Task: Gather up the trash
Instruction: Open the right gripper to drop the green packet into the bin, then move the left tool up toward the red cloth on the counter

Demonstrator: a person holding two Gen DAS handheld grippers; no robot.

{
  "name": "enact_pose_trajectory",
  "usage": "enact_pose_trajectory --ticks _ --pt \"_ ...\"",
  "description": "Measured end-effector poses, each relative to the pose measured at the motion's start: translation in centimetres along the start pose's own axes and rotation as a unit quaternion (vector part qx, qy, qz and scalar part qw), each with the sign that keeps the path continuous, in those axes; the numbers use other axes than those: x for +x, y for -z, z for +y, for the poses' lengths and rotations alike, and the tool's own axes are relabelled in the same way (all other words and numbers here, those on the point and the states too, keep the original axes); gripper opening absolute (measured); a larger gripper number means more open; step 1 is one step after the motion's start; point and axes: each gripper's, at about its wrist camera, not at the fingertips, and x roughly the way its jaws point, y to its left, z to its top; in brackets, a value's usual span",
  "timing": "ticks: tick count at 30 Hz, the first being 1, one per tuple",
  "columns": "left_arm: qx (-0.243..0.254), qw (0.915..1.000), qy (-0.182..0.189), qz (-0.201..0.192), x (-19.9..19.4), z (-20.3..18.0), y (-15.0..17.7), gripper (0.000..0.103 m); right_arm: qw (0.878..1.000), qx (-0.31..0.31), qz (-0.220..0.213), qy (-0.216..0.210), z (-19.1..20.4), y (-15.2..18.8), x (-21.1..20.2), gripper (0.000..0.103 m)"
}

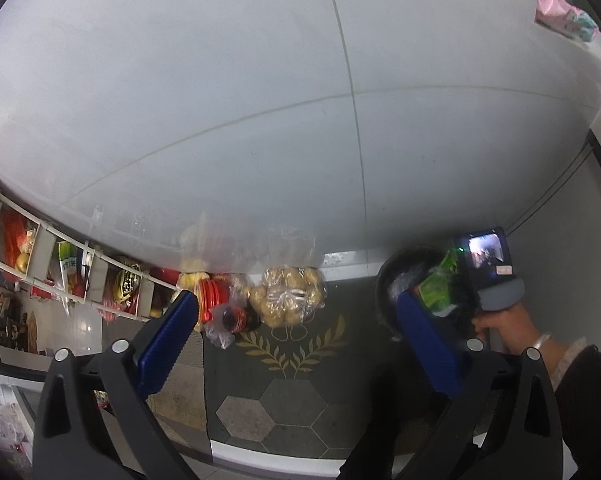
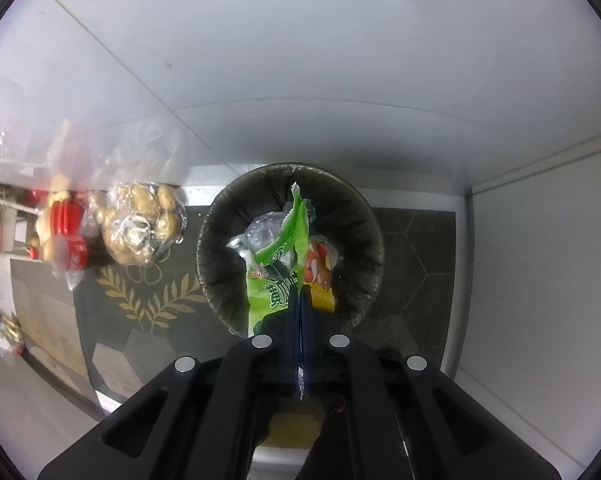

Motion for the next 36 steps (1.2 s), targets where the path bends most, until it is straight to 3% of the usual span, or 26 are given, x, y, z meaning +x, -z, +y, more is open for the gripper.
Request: enact_pose_trajectory --ticks 13,19,20,21,23,36 --pt "0.003 0.9999 -0.007 0.015 1.4 -0.9 -0.5 0.097 1.0 -0.016 -0.012 0.003 0.7 -0.6 2.2 0.001" --pt "0.006 0.9998 -0.006 0.019 1.6 -1.3 -0.9 0.097 1.0 -0.01 -0.015 0.004 0.3 -0.7 2.2 0.018" --pt "0.007 0.9998 -0.006 0.018 1.5 -1.3 -1.0 0.097 1.0 -0.011 -0.014 0.002 0.3 -0.7 2.1 0.028" --pt "0.008 0.9998 -0.005 0.016 1.5 -1.3 -1.2 0.097 1.0 -0.012 -0.015 0.002 0.2 -0.7 2.0 0.049" --pt "0.009 0.9999 -0.002 0.013 1.4 -1.4 -1.5 0.097 1.0 -0.01 -0.027 0.011 0.1 -0.6 1.3 0.075" --pt "0.039 0.999 0.018 -0.012 -0.2 -4.7 -3.1 0.097 0.998 0.013 -0.046 -0.04 -3.2 0.9 -3.8 0.075"
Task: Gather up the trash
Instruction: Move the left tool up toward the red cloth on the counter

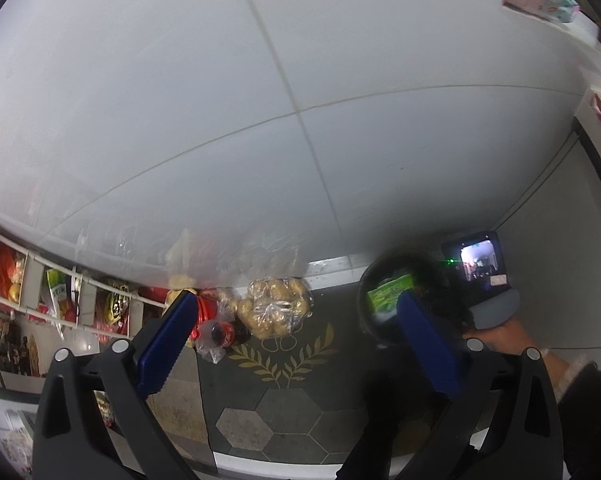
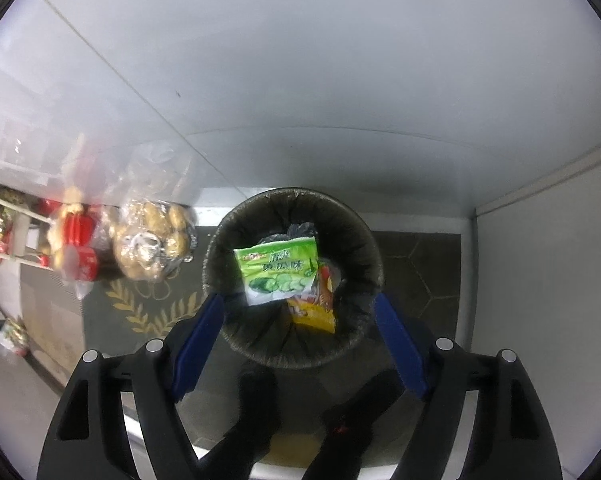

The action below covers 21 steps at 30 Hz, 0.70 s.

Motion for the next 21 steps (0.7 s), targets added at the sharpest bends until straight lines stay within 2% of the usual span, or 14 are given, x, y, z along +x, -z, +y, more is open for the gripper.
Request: enact_pose_trajectory --ticks 3,9,11,15,21 --pt "0.006 0.9998 0.006 -0.018 -1.0 -1.1 -0.9 0.097 1.0 0.015 -0.016 -0.003 -1.7 1.7 -4.7 0.075" --pt "0.031 0.9969 0.047 -0.055 -3.6 -4.9 -3.7 0.097 0.992 0.056 -0.113 0.004 -6.6 9.3 -18.8 0.082" --pt "0.046 0.994 0.065 -0.075 -5.0 -6.9 -4.9 0.097 0.987 0.061 -0.144 0.02 -8.5 12.1 -23.6 0.082" --pt "0.077 0.9851 0.106 -0.111 -8.0 -11.5 -6.9 0.097 0.97 0.079 -0.218 0.071 -11.8 15.9 -32.3 0.083" --pt "0.131 0.9669 0.16 -0.149 -12.4 -19.8 -8.6 0.097 0.944 0.127 -0.288 0.102 -15.1 18.6 -40.9 0.085"
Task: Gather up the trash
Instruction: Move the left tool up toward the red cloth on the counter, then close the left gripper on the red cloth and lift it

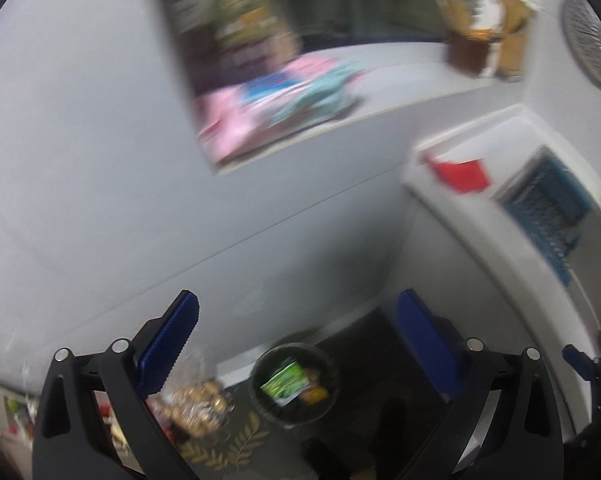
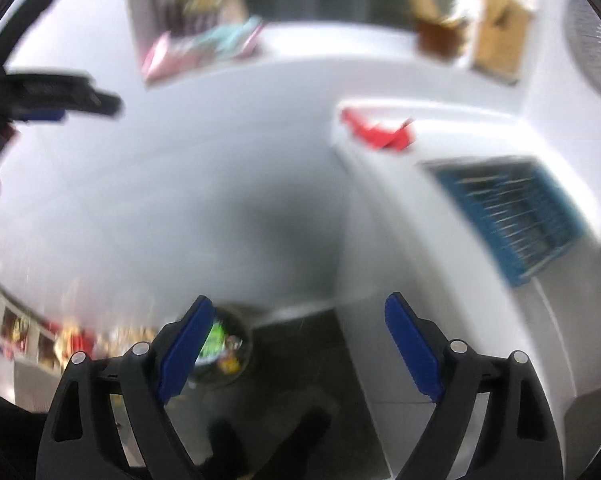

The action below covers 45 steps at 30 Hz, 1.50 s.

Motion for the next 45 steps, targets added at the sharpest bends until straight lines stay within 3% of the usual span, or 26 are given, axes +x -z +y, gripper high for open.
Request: enact_pose_trajectory --ticks 5,13,18,23,36,45 --pt "0.02 0.9987 0.047 -0.002 1.3 -5.3 -3.1 0.097 0.996 0.043 -0.061 0.04 -4.0 -0.6 -5.3 0.085" --pt "0.011 0.9987 0.049 0.003 6.5 -9.5 -7.2 0.097 0.988 0.076 -0.087 0.103 -9.6 -0.5 -8.8 0.085" --pt "0.014 0.9969 0.077 0.008 9.1 -13.4 -10.0 0.097 0.986 0.093 -0.088 0.107 -11.6 -1.1 -8.4 0.085" --pt "0.023 0.9966 0.072 0.033 13.3 -16.1 -11.4 0.097 0.986 0.094 -0.089 0.103 -12.2 -2.0 -7.6 0.085" --pt "-0.003 0.994 0.08 0.074 19.7 -18.1 -13.5 0.097 0.986 0.091 -0.086 0.114 -14.0 -3.4 -6.8 0.085" --pt "0.006 0.9933 0.1 0.059 20.9 -19.6 -14.1 0.097 0.985 0.093 -0.079 0.122 -15.1 -4.0 -6.2 0.085"
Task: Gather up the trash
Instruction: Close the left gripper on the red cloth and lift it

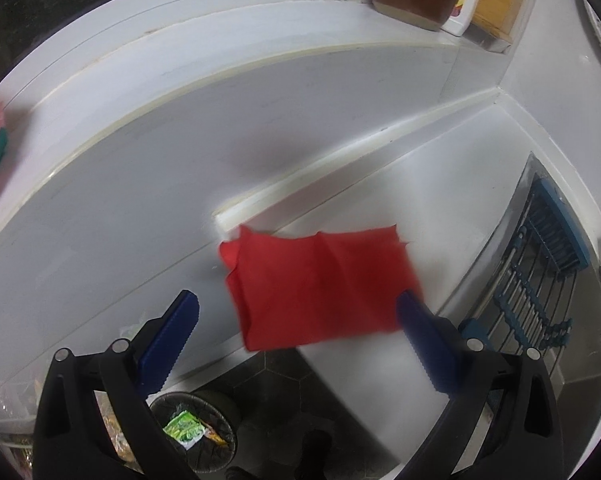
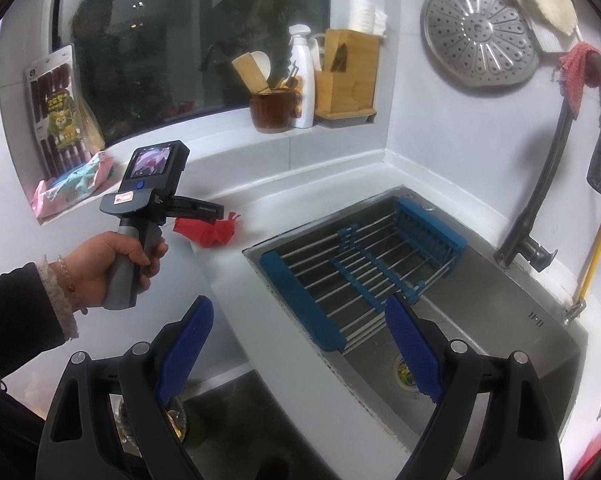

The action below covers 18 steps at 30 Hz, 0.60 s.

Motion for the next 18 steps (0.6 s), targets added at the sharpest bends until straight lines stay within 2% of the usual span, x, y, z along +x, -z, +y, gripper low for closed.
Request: enact_pose_trajectory --ticks 10,15,18 --pt "0.006 1.0 0.001 0.0 1.8 -1.0 -0.8 0.096 1.0 0.002 0.004 0.006 -0.5 -0.5 0.7 0.085" --pt "0.005 1.0 0.004 0.005 2.5 -1.1 -0.9 0.09 1.0 0.009 0.007 0.009 -1.0 -0.5 1.0 0.085" --pt "0.002 0.9998 0.01 0.015 3.3 -0.9 -0.7 0.079 1.0 0.012 0.008 0.009 -1.1 -0.6 1.3 0.085"
